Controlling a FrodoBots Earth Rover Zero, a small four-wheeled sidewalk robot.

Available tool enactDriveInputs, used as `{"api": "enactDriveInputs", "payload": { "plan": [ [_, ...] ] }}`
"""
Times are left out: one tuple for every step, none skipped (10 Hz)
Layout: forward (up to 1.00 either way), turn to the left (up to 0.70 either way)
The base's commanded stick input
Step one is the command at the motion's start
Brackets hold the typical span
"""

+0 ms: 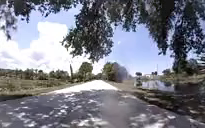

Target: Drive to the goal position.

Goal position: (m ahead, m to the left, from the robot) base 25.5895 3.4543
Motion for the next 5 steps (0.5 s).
{"api": "enactDriveInputs", "payload": {
  "plan": [
    [0.85, 0.0],
    [0.85, 0.0],
    [0.85, 0.0],
    [0.85, 0.0],
    [0.85, 0.0]
  ]
}}
